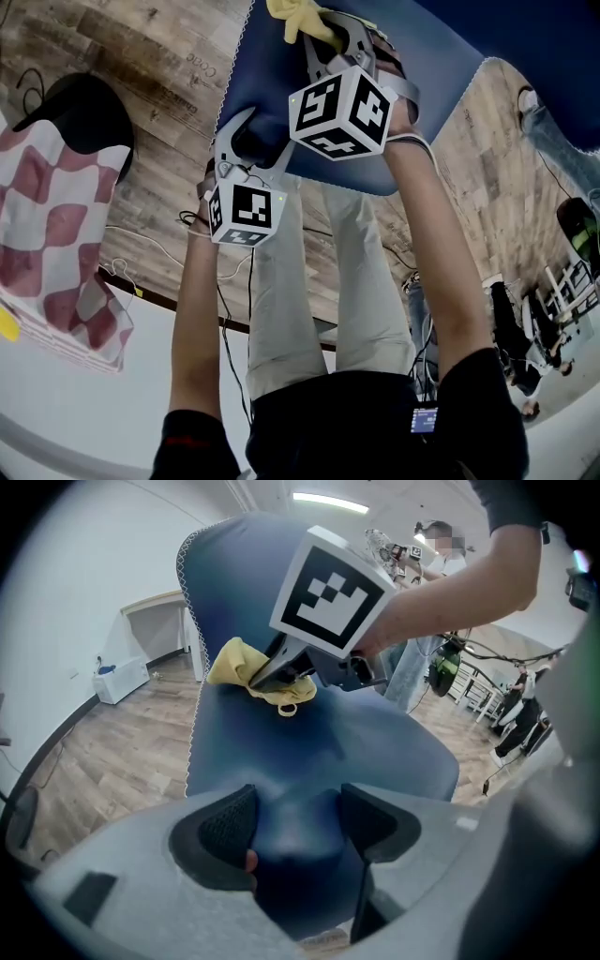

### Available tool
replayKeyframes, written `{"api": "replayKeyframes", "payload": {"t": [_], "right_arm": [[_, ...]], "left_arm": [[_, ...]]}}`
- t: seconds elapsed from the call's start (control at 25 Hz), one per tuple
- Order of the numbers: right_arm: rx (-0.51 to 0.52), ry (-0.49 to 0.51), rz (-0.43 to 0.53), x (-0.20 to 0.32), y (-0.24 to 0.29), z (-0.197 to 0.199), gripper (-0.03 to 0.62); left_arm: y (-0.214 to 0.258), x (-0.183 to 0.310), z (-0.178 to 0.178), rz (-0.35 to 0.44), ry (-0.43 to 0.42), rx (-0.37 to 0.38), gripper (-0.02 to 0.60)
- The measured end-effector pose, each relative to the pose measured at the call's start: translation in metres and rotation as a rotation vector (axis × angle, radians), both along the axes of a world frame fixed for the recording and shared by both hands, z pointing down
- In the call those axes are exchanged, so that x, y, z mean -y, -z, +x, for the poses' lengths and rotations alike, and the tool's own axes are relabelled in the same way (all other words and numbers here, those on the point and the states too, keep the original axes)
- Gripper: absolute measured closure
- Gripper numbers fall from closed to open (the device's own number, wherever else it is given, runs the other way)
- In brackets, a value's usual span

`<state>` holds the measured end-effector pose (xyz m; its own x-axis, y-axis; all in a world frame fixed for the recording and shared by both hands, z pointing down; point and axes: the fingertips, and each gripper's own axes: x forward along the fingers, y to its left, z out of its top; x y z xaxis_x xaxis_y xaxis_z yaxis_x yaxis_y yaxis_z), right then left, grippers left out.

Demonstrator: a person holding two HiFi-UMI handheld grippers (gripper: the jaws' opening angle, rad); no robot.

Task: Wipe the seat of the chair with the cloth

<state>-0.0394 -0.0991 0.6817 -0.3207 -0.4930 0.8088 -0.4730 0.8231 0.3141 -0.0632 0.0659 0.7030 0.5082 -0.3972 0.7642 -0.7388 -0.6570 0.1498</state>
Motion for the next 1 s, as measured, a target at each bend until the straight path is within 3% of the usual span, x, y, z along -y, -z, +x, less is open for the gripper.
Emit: {"api": "replayKeyframes", "payload": {"t": [0.48,0.76,0.92,1.0], "right_arm": [[0.012,-0.010,-0.006,-0.007,0.003,0.005,0.545],[-0.005,-0.037,-0.143,-0.044,0.001,0.025,0.545],[-0.010,-0.076,-0.256,-0.083,-0.003,0.045,0.545],[-0.019,-0.080,-0.339,-0.106,-0.004,0.053,0.545]], "left_arm": [[0.000,0.001,0.001,-0.015,0.001,0.016,0.293],[0.002,0.002,0.000,-0.060,0.016,0.043,0.306],[0.005,0.000,-0.002,-0.130,0.048,0.092,0.401],[0.015,-0.007,0.001,-0.167,0.063,0.064,0.502]]}}
